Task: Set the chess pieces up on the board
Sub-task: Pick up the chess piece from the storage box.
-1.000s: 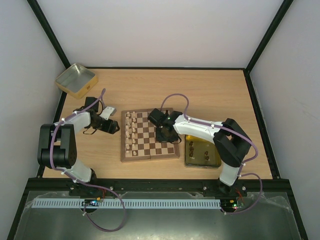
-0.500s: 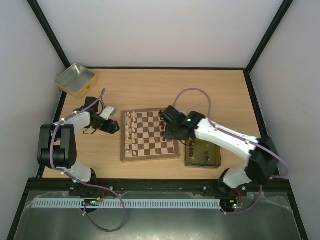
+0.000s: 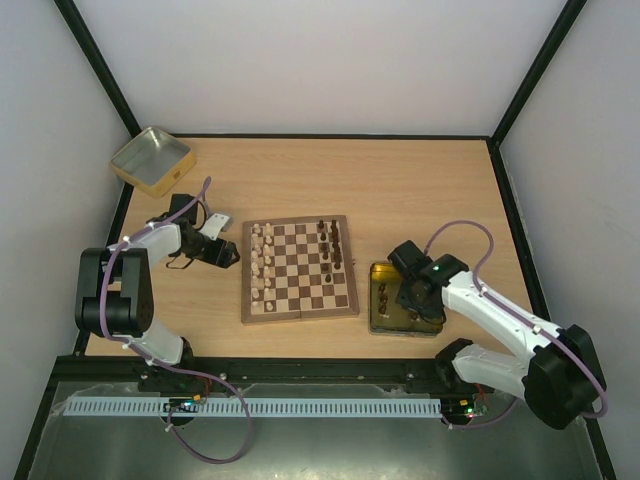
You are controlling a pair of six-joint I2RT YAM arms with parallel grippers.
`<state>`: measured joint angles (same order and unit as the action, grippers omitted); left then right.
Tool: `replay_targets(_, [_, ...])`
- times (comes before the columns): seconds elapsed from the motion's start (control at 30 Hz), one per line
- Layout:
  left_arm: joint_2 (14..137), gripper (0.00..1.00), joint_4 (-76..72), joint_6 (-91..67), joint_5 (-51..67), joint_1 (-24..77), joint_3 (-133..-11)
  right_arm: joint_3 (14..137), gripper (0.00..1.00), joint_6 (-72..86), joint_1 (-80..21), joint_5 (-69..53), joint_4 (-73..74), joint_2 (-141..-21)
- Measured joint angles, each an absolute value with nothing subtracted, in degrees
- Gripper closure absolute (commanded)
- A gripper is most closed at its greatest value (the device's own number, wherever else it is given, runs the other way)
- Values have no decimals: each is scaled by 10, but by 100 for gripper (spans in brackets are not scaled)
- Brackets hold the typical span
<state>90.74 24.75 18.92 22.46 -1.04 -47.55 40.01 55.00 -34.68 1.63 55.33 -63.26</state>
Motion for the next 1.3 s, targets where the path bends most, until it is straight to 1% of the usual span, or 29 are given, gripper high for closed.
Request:
replay_targets(0.2, [907, 21, 248, 189, 225, -10, -475, 349, 67, 564, -329, -2, 546, -599])
replay_targets(0.4, [908, 21, 248, 189, 225, -10, -475, 344, 67, 571, -326, -11, 535, -594])
replay_targets(0.87, [908, 21, 248, 189, 225, -10, -475, 338, 70, 570, -306, -20, 487, -635])
replay_targets(1.0, [908, 21, 248, 190, 225, -10, -475, 338, 72, 565, -293, -20, 478, -640])
replay_targets(1.3, [908, 21, 248, 190, 225, -10, -475, 338, 85, 542, -262, -22, 456, -661])
